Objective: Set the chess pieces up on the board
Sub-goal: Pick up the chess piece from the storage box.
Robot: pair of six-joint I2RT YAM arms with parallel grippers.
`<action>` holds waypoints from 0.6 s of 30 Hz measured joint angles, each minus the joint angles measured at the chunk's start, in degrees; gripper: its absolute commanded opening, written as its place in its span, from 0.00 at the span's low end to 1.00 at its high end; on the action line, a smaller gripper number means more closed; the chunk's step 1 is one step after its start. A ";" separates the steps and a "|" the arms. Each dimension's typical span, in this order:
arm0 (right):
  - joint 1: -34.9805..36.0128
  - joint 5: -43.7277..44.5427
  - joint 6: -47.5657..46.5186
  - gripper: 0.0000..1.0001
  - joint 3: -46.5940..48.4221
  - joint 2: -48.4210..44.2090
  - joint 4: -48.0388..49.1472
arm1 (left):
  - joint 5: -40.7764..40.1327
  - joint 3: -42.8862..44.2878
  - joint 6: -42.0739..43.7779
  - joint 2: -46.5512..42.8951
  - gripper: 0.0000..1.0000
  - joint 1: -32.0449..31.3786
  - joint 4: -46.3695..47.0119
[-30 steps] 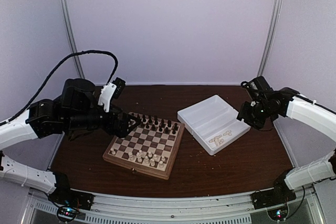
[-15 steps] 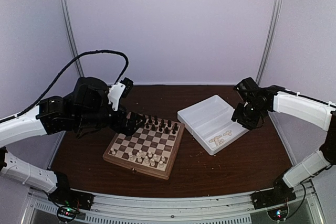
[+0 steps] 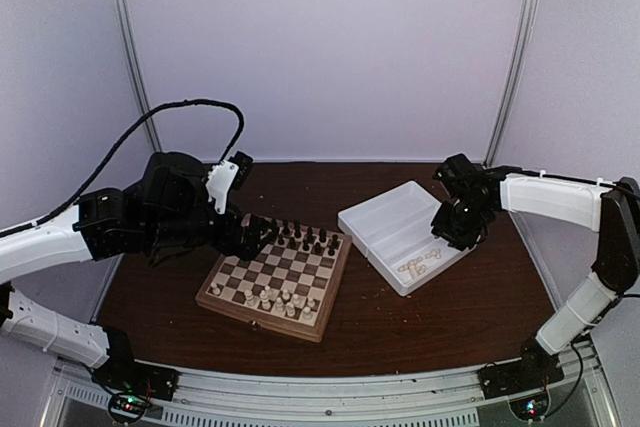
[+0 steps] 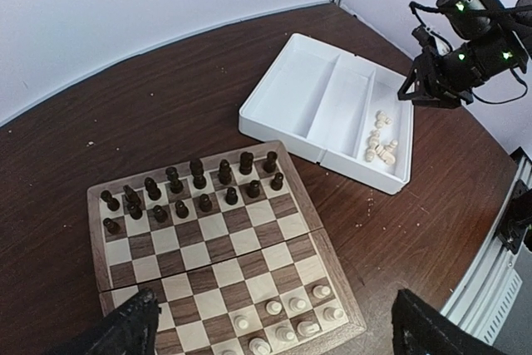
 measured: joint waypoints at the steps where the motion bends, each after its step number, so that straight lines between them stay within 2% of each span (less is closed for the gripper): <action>1: -0.04 -0.07 0.09 0.37 0.31 0.72 -0.02 | 0.02 0.00 0.00 0.02 0.98 0.00 0.04; 18: -1.75 -0.07 -0.31 0.37 5.22 14.78 0.07 | 0.13 1.77 0.98 2.75 0.98 0.11 -0.13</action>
